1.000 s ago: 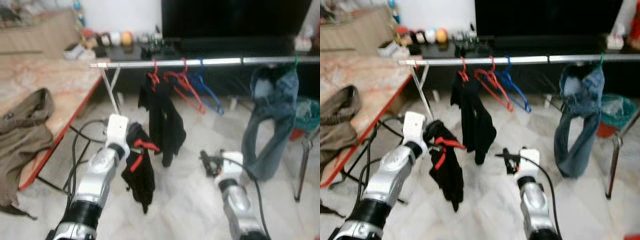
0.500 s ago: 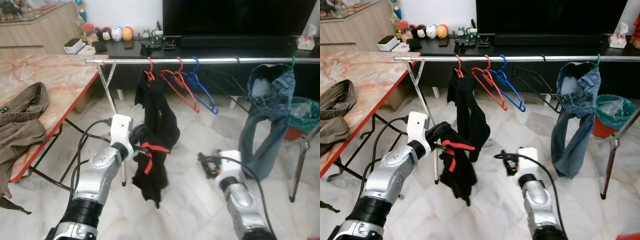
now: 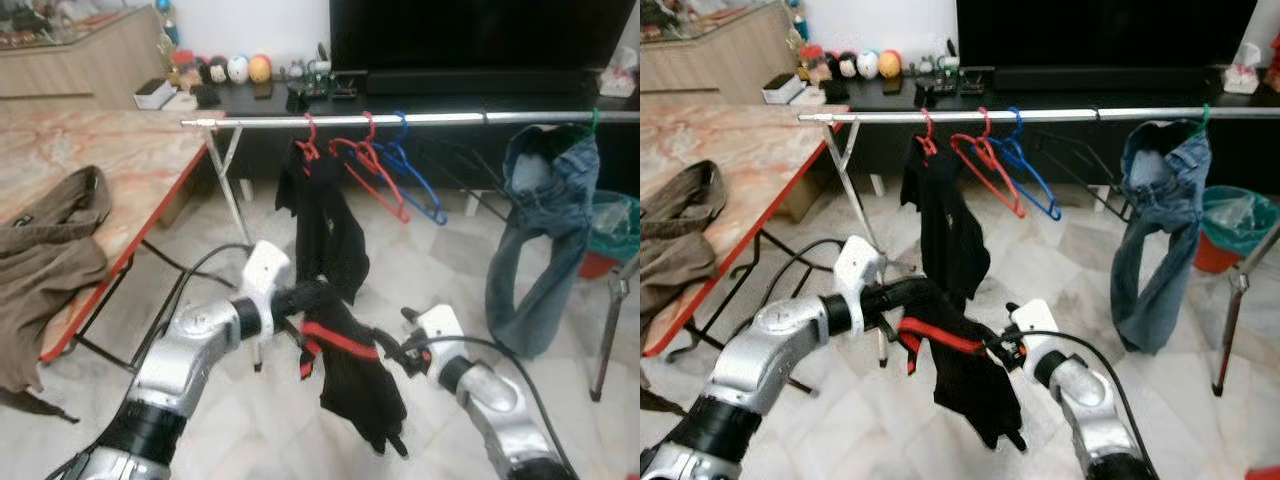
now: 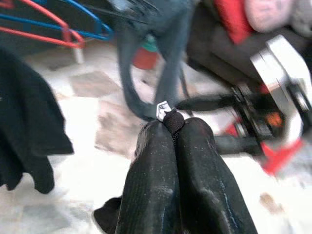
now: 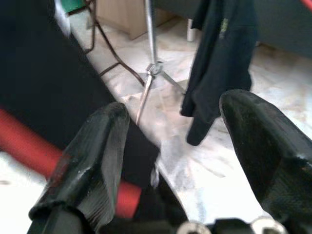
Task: Hang hanger
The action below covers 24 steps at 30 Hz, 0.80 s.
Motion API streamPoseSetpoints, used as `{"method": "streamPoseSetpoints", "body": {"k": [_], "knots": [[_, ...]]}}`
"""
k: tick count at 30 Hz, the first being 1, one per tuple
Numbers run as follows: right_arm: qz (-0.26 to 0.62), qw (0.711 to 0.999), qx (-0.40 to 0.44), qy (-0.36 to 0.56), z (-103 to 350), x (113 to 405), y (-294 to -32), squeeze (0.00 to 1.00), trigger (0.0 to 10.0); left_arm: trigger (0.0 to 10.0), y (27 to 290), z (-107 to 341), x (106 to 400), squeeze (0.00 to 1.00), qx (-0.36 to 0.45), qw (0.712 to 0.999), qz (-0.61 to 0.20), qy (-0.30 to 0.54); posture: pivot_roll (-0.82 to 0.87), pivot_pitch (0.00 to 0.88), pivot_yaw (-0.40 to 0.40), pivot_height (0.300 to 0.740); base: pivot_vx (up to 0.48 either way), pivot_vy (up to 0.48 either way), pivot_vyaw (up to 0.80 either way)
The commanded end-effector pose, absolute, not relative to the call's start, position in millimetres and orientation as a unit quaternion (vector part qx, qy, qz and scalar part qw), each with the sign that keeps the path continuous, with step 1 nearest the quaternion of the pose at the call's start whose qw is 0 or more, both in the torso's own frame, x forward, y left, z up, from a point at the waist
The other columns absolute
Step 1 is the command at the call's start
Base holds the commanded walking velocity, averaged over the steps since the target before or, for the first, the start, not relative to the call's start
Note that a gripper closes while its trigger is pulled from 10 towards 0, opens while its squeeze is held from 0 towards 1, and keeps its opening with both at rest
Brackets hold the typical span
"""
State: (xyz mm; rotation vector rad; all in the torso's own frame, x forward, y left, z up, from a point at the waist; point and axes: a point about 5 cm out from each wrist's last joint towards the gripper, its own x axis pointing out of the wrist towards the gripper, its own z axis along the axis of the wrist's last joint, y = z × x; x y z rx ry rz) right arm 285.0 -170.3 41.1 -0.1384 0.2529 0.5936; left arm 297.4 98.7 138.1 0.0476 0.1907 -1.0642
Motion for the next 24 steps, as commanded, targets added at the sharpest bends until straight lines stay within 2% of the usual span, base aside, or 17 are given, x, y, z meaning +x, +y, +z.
{"method": "streamPoseSetpoints", "body": {"k": [1, 5, 10, 14, 18, 22, 24], "knots": [[0.324, 0.936, -0.061, 0.120, 46, 283, -167, 0.00, 10.0, 10.0, 100, 142, 293, 0.00, 0.050, 0.840, -0.534, 0.083, 0.03, 0.013, 0.076, 0.740, 0.000, 0.000, 0.00], [0.361, 0.921, -0.066, 0.128, 47, 278, -171, 0.00, 10.0, 10.0, 99, 143, 290, 0.00, 0.077, 0.820, -0.561, 0.080, 0.03, 0.009, 0.075, 0.740, 0.000, 0.000, 0.00], [0.385, 0.908, -0.067, 0.151, 48, 275, -180, 0.00, 10.0, 10.0, 97, 151, 281, 0.00, 0.112, 0.771, -0.624, 0.058, 0.04, 0.002, 0.072, 0.740, 0.000, 0.000, 0.00], [0.416, 0.892, -0.052, 0.167, 43, 270, -178, 0.00, 10.0, 10.0, 95, 164, 274, 0.00, 0.137, 0.720, -0.680, 0.032, 0.04, 0.000, 0.075, 0.740, 0.000, 0.000, 0.00], [0.428, 0.885, -0.041, 0.176, 41, 266, -178, 0.00, 10.0, 10.0, 97, 170, 269, 0.00, 0.150, 0.689, -0.709, 0.025, 0.04, 0.000, 0.078, 0.740, 0.000, 0.000, 0.00], [0.441, 0.878, -0.010, 0.185, 39, 261, -179, 0.00, 10.0, 10.0, 103, 177, 259, 0.00, 0.158, 0.639, -0.752, 0.007, 0.05, 0.000, 0.081, 0.740, 0.000, 0.000, 0.00], [0.443, 0.877, -0.005, 0.185, 39, 261, -179, 0.00, 10.0, 10.0, 103, 177, 258, 0.00, 0.158, 0.636, -0.755, 0.006, 0.05, 0.000, 0.081, 0.740, 0.000, 0.000, 0.00]]}}
